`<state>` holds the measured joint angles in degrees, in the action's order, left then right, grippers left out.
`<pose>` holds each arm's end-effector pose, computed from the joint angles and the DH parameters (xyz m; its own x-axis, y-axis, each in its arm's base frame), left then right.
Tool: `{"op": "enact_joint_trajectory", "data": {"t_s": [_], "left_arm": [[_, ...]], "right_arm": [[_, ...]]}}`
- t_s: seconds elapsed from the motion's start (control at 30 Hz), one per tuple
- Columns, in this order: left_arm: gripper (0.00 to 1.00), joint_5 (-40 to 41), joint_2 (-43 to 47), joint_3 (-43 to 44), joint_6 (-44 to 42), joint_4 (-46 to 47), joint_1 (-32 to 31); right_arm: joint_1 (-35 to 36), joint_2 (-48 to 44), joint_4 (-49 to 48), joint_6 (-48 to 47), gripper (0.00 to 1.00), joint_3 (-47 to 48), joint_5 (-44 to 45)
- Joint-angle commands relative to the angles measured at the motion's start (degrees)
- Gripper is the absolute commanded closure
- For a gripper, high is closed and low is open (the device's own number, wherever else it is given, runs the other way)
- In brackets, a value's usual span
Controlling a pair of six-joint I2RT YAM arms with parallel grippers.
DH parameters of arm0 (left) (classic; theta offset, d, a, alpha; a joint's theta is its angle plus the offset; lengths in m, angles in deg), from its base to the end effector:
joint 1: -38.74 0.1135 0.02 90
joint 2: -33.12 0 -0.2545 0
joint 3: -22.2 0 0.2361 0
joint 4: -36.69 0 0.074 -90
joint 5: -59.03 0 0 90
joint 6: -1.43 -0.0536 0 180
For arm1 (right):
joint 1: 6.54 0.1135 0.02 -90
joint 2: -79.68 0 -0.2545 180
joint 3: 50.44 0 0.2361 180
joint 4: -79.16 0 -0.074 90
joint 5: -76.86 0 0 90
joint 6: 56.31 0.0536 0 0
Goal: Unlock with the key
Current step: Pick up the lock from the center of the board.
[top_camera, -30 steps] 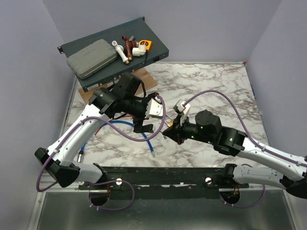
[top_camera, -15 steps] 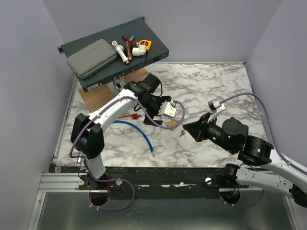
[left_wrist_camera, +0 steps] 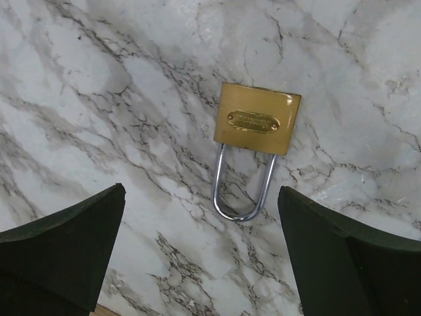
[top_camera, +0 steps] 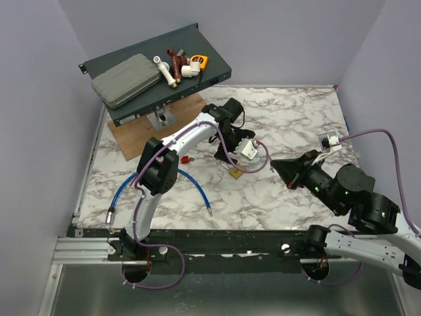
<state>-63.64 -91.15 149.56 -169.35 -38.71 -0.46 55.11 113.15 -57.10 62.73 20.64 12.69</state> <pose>0.3190 -0.2975 0.2231 0.5323 0.6381 -0.5563 0.8344 -0.5065 0.2175 0.0758 0.0912 0.3849 -0.3290 0.3104 -0.8919 -0.4881 0.7526 0.4420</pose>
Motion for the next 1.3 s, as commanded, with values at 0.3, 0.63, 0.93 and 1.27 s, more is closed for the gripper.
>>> {"op": "enact_joint_trajectory", "data": {"t_s": [0.3, 0.63, 0.93, 1.27], "left_arm": [[0.03, 6.4, -6.1, 2.1, -4.3, -10.2, -5.8], [0.13, 9.9, -8.4, 3.8, 4.9, -6.1, -8.1], [0.23, 13.2, -6.4, -1.6, 8.0, -0.4, -9.4], [0.87, 15.6, -2.8, -8.4, 10.3, 0.9, -10.2]], "right_arm": [[-0.1, 1.6, 1.1, -3.2, 0.99, 4.3, 1.3], [-0.2, 2.5, 1.0, -3.7, 0.99, 5.5, -0.5], [-0.2, 3.6, 1.0, -4.6, 0.99, 7.2, -2.4], [-0.1, 3.2, 1.6, -4.7, 0.99, 7.6, -3.2]]}}
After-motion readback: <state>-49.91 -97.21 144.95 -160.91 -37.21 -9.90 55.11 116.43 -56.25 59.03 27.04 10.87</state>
